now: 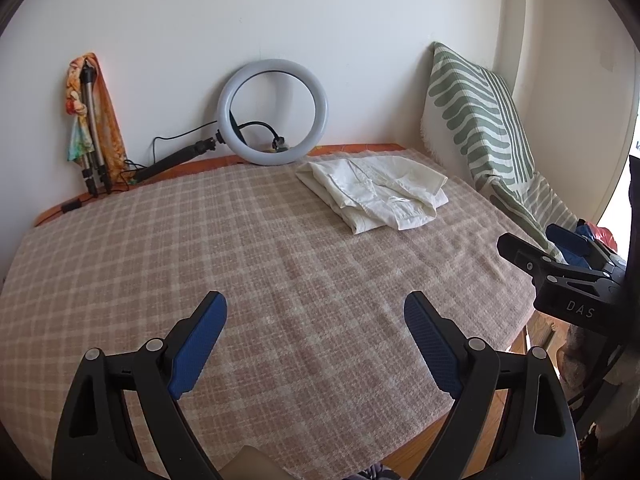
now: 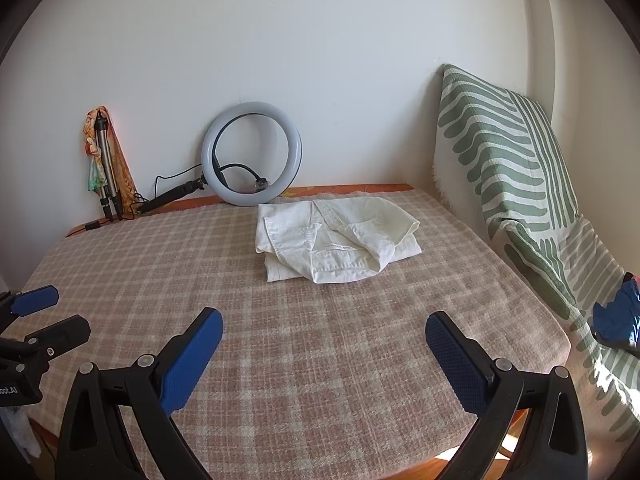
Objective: Fold small clothes
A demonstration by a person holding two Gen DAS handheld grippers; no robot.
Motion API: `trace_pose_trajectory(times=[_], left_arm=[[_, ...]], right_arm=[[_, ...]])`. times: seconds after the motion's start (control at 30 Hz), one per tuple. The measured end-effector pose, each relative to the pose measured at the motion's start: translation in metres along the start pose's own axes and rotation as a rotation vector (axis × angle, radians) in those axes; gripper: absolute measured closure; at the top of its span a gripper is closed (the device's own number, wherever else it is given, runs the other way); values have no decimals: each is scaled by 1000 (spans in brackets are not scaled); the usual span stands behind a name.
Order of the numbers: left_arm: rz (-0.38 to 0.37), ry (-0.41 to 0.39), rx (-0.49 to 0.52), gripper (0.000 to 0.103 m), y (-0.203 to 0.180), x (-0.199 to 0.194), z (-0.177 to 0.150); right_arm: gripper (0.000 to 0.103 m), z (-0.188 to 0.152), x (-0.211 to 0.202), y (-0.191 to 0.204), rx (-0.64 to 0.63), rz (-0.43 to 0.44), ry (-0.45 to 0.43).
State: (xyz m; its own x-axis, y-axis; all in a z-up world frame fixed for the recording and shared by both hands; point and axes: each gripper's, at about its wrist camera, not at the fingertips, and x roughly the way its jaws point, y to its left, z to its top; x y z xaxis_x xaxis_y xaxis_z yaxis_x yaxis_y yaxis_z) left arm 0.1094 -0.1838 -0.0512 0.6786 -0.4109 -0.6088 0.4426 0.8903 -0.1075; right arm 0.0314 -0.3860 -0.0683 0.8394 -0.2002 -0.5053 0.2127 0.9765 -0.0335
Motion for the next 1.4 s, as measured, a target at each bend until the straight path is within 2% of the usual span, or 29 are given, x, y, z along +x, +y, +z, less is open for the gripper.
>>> trace_pose_trajectory(times=[1.4], left_arm=[[-1,-3,9,12,-2,-3,1]], right_arm=[[0,-2,-1,9,-12,15,3]])
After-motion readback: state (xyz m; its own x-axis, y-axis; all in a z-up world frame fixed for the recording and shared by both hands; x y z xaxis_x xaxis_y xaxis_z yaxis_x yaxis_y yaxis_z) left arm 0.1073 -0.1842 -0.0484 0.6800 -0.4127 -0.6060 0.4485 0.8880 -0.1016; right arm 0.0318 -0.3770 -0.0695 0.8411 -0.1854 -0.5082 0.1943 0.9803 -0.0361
